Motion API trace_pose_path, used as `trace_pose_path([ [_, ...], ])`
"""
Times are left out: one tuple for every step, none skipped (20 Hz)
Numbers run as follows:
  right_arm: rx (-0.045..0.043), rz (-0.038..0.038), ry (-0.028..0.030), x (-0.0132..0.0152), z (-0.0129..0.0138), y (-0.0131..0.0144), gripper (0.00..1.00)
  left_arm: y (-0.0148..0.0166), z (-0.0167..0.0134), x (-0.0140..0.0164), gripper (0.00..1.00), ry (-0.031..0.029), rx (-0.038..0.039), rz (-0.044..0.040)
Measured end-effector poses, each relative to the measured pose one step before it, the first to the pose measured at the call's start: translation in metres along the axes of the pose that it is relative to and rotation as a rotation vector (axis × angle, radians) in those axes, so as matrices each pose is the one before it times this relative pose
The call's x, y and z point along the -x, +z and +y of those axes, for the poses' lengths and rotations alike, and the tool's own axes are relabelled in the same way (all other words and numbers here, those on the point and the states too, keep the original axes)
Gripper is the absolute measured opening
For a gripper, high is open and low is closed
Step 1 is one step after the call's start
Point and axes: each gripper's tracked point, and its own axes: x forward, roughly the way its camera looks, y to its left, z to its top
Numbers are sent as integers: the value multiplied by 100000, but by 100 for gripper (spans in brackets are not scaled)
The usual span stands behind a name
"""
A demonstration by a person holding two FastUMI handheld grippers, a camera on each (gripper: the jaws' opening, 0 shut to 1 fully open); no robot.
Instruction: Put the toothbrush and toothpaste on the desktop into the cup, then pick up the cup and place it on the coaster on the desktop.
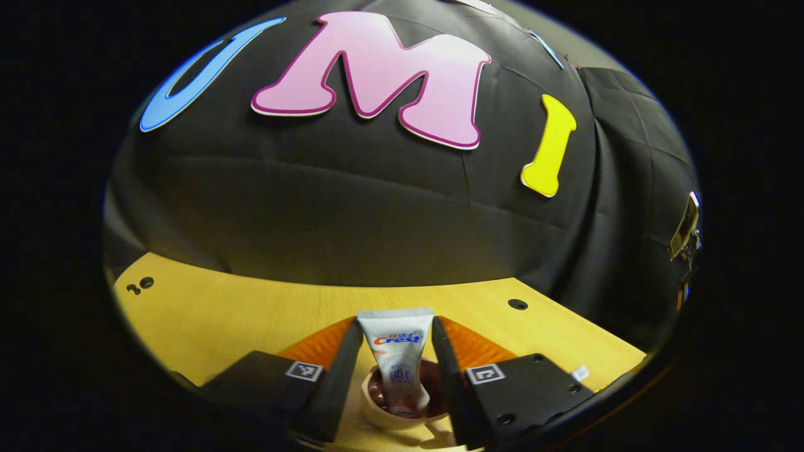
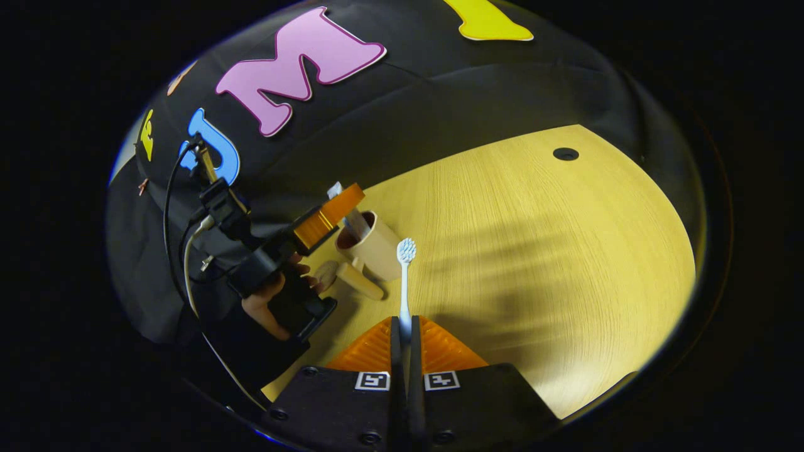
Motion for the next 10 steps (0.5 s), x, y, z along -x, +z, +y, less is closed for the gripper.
trace_pose_path([
  [561, -2211, 308, -37, 244, 1042, 5, 751, 184, 722, 89, 427, 65, -2133],
  [736, -1723, 259, 2, 143, 744, 5, 889, 199, 945, 86, 795, 631, -2438],
  [1225, -2214, 389, -262, 292, 1208, 5, 867, 336, 1061, 94, 897, 1075, -2173],
  [1344, -2464, 624, -264, 421, 1349, 5, 865, 287, 1247, 96, 741, 1321, -1551],
  [1661, -2804, 311, -388, 270, 1402, 5, 745, 464, 1200, 96, 1435, 1190, -1577],
  [1582, -3077, 541, -289, 279, 1265, 5, 473, 409, 1081, 96, 1143, 1165, -885],
  [1078, -2993, 697, -466, 381, 1401, 5, 277, 346, 1168, 97, 796, 868, -595],
  [220, -2906, 1151, -655, 452, 1251, 5, 119, 494, 1175, 97, 1179, 360, -198],
  [-20, -2704, 1209, -657, 558, 1099, 5, -47, 496, 1175, 97, 1363, -154, 333],
  [667, -2782, 689, -896, 415, 777, 5, -146, 487, 963, 97, 1443, -282, 441],
])
